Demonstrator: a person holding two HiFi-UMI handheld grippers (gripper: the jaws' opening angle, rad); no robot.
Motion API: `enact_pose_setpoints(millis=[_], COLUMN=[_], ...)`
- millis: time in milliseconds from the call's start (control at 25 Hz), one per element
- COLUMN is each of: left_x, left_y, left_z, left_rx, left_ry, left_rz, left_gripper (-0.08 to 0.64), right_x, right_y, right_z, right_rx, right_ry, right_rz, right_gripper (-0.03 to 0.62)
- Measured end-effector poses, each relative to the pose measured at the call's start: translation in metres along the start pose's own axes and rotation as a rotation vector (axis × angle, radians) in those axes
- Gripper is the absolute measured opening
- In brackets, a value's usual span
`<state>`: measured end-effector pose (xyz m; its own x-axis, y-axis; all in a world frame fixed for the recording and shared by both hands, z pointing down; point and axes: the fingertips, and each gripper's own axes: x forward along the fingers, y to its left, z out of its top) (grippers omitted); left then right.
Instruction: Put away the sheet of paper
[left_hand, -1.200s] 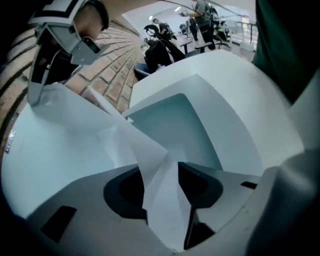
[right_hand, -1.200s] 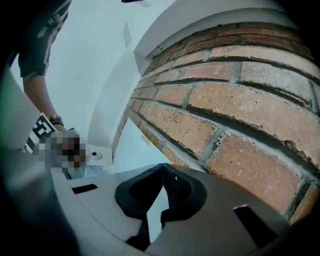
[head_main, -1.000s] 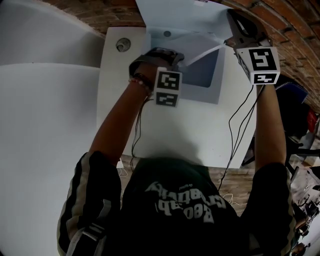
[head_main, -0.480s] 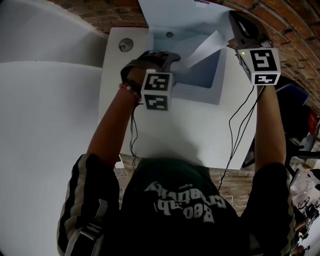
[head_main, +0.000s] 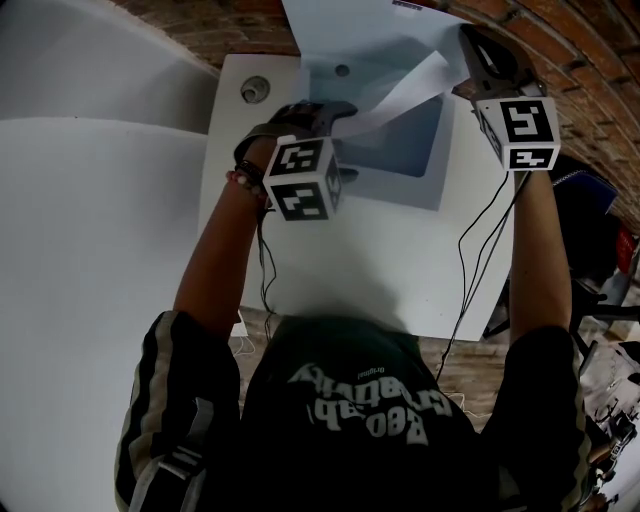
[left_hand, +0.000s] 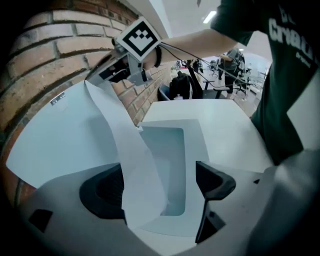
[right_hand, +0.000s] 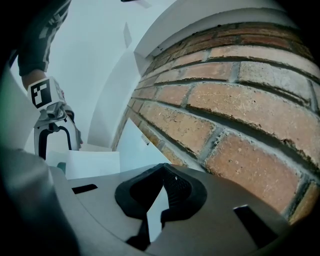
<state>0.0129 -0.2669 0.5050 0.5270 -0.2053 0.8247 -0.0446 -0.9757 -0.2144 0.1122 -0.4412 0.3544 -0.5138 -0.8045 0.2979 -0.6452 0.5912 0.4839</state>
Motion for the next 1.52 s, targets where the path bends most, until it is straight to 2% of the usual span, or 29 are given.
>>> enact_pose_setpoints(millis=[160, 320, 640, 800, 840, 880, 920, 1000, 1120, 1320, 1520], left_x=[-0.005, -0.018, -0.039, -0.03, -0.027, -0.024, -0.02, -0.006, 0.027, 0.087, 0.132], left_y=[0.006, 0.002, 0.003, 0.015, 0.022, 0.03, 0.038, 0.045, 0.047, 0.04, 0.028], left_z=[-0.009, -0.006, 0.001, 0.011, 0.016, 0.02, 0.023, 0.025, 0.027, 0.023, 0.005], left_rx=[0.074, 0.111, 0.059, -0.031, -0.059, -0.086, -0.107, -0.116, -0.093, -0.061, -0.034], left_ry=[0.084, 0.1, 0.063, -0.033, -0.063, -0.091, -0.112, -0.109, -0.061, 0.04, 0.174], left_rz=[0.049, 0.055, 0.072, 0.096, 0.127, 0.168, 0.203, 0.222, 0.189, 0.069, -0.038], left_gripper=[0.405, 0.403, 0.403, 0.391, 0.291, 0.058, 0.004, 0.003, 0.002, 0.002, 0.002], right_x=[0.001, 0.002, 0.002, 0.003, 0.004, 0.004, 0.005, 0.006, 0.008, 0.009, 0.008], right_y=[0.002, 0.002, 0.003, 0.005, 0.005, 0.006, 0.007, 0.009, 0.011, 0.013, 0.013], right_z=[-0.002, -0.004, -0.004, -0.004, -0.005, -0.006, -0.007, -0.009, -0.009, -0.008, -0.008], right_rx=[-0.005, -0.004, 0.0, 0.001, 0.002, 0.003, 0.004, 0.006, 0.003, -0.004, 0.013], right_ry=[0.005, 0.006, 0.006, 0.006, 0.006, 0.007, 0.007, 0.007, 0.004, -0.005, -0.023], right_rz=[0.003, 0.006, 0.015, 0.017, 0.018, 0.019, 0.021, 0.027, 0.036, 0.046, 0.05], right_gripper=[-0.006, -0.006, -0.006, -0.006, -0.006, -0.006, -0.006, -0.006, -0.006, -0.006, -0.006])
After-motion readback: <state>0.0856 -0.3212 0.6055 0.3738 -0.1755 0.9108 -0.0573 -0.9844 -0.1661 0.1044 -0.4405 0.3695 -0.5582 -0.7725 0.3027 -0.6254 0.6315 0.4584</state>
